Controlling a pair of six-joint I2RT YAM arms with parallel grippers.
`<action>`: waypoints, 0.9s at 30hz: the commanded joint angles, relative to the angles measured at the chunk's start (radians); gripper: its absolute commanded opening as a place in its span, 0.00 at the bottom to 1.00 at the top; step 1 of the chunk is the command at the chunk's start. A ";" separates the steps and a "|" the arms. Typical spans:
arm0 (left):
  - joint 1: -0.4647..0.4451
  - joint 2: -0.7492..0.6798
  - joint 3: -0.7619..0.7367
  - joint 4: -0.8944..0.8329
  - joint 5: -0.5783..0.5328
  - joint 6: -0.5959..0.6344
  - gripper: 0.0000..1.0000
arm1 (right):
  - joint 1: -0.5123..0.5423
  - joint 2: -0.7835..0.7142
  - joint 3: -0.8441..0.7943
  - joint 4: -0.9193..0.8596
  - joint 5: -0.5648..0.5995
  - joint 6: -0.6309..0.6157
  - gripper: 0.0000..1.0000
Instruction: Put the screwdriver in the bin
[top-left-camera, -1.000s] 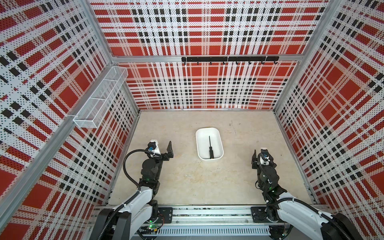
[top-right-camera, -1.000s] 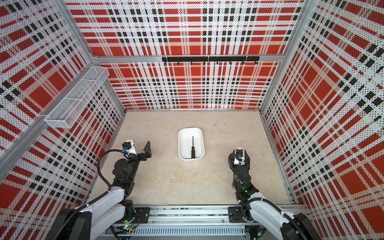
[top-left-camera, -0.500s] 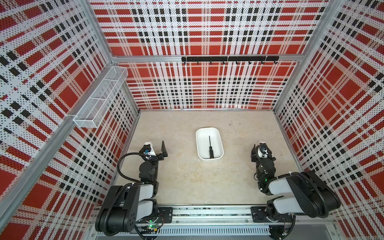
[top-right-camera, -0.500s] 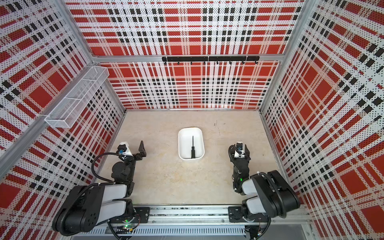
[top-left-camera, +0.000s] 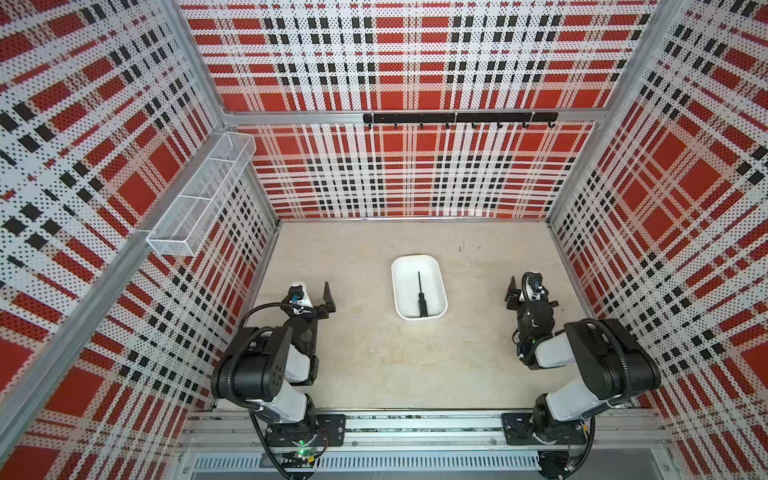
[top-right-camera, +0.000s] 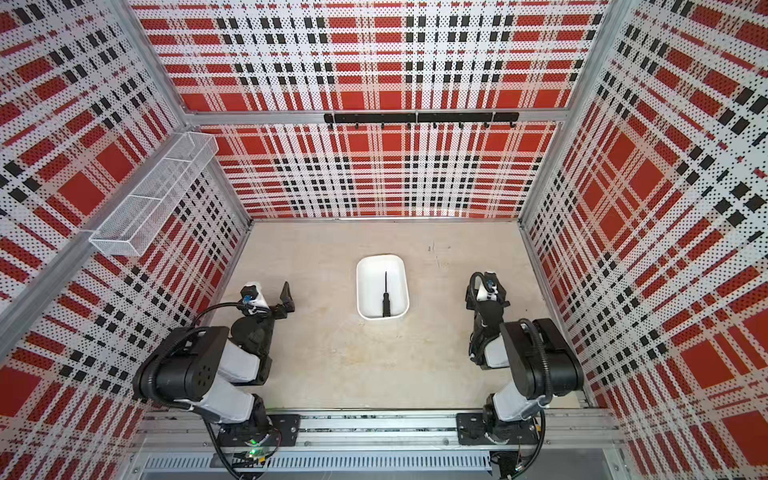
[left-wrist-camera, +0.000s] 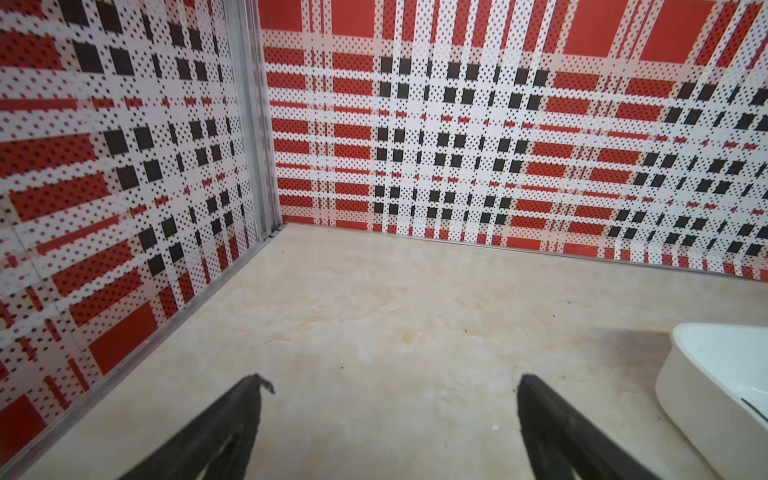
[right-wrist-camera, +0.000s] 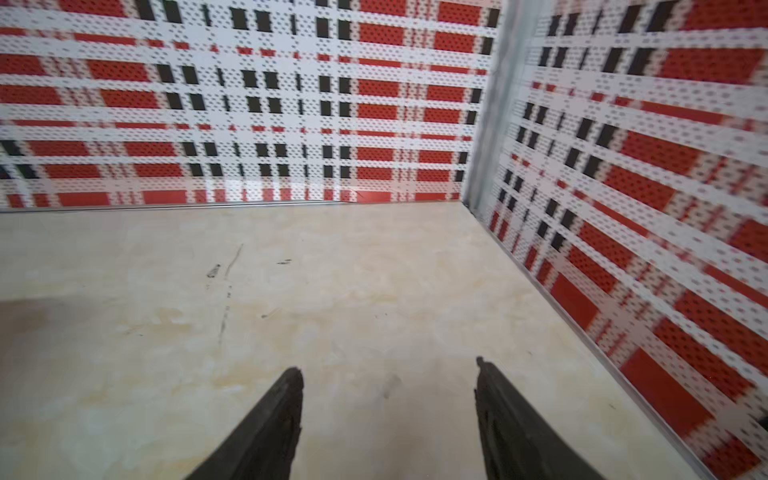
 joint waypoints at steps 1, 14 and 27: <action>0.012 0.003 0.090 -0.069 0.037 0.010 0.98 | -0.049 -0.011 0.027 -0.096 -0.127 0.046 0.69; 0.009 0.001 0.098 -0.082 0.028 0.007 0.98 | -0.048 -0.005 0.023 -0.083 -0.123 0.040 1.00; 0.009 0.001 0.097 -0.081 0.028 0.008 0.98 | -0.040 -0.005 0.024 -0.084 -0.115 0.033 1.00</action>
